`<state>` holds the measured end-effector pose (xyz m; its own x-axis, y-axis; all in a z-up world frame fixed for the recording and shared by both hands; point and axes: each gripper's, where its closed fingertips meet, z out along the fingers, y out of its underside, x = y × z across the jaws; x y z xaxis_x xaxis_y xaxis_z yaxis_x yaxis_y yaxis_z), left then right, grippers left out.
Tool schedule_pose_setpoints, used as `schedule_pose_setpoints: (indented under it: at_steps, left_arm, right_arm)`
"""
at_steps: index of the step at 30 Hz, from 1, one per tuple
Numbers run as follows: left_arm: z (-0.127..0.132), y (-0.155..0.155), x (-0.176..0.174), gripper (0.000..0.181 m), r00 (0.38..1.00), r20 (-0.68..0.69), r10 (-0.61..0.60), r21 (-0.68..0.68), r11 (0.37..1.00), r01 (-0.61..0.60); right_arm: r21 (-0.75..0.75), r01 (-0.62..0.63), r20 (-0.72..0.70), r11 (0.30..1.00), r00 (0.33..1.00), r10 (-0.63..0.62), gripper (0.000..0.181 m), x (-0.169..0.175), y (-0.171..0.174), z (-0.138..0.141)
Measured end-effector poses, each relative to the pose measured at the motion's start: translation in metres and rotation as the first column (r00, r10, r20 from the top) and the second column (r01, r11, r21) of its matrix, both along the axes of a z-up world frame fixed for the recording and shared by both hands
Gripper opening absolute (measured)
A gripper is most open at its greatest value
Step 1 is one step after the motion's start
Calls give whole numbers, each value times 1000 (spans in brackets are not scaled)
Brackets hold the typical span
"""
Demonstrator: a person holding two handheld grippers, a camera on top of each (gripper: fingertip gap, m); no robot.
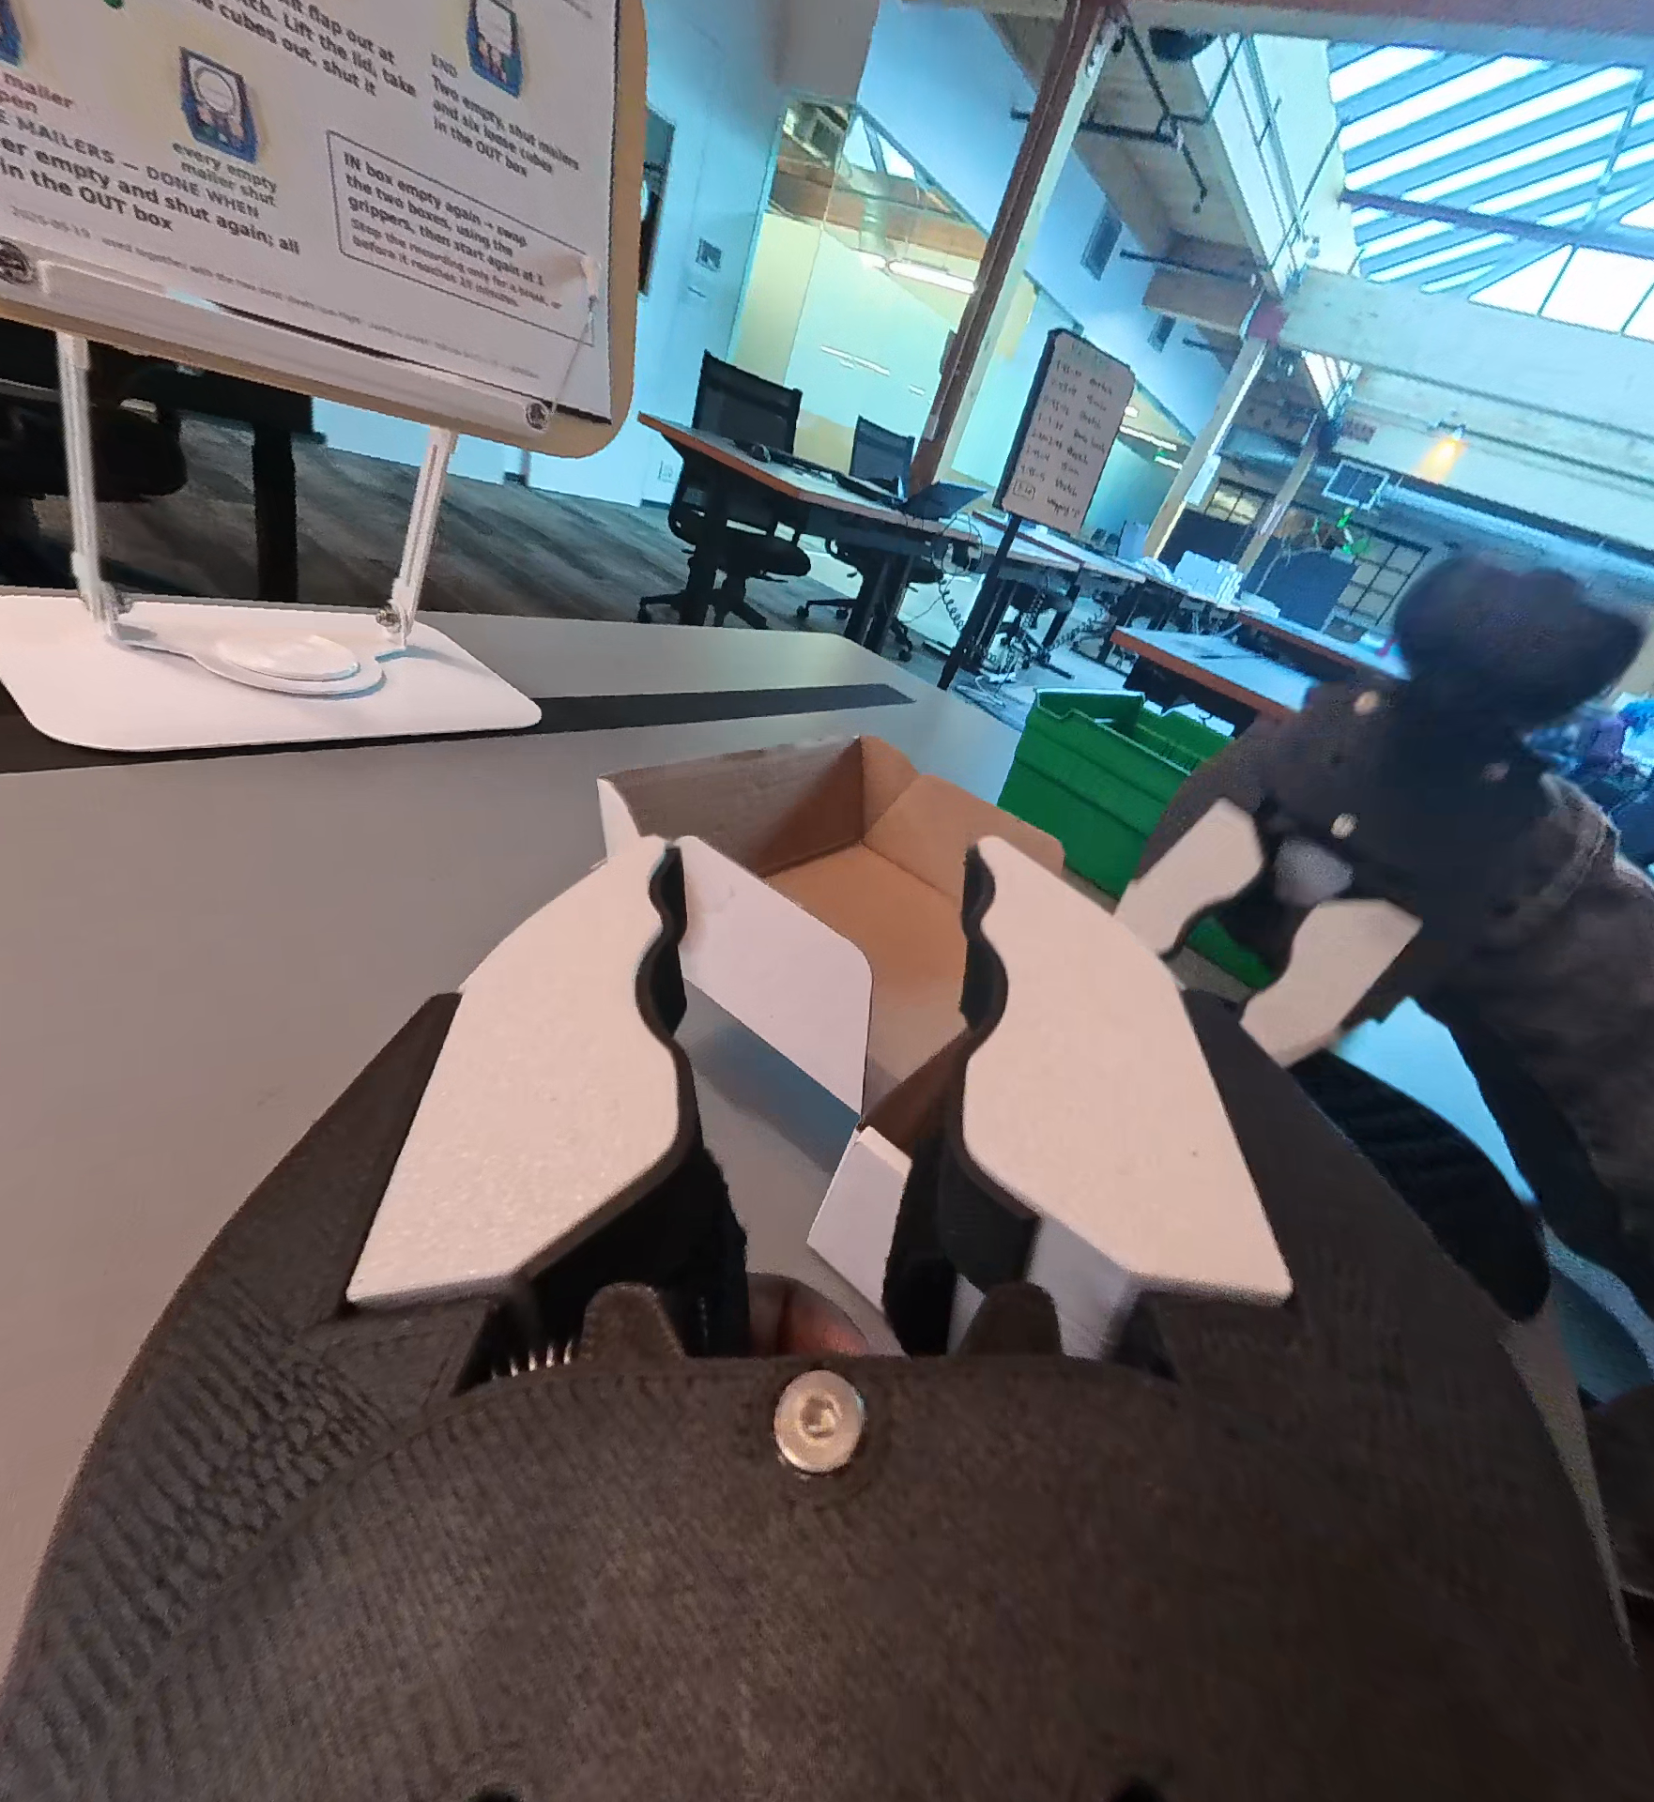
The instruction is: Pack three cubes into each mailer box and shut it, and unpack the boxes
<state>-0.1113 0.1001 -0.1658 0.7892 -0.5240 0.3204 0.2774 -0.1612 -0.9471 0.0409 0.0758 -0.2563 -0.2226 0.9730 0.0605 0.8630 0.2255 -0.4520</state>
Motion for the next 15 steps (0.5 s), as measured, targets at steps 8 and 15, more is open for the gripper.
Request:
schedule_pose_setpoints:
  at_steps: [8,15]
  left_arm:
    - [-43,29,-6,54,996,-82,40,-235,970,-58]
    - [-79,43,-1,50,997,32,-67,-447,891,74]
  right_arm:
    - [-397,409,-664,822,490,-565,58,16,97,93]
    - [-672,444,-402,593,454,-795,28,30,127,22]
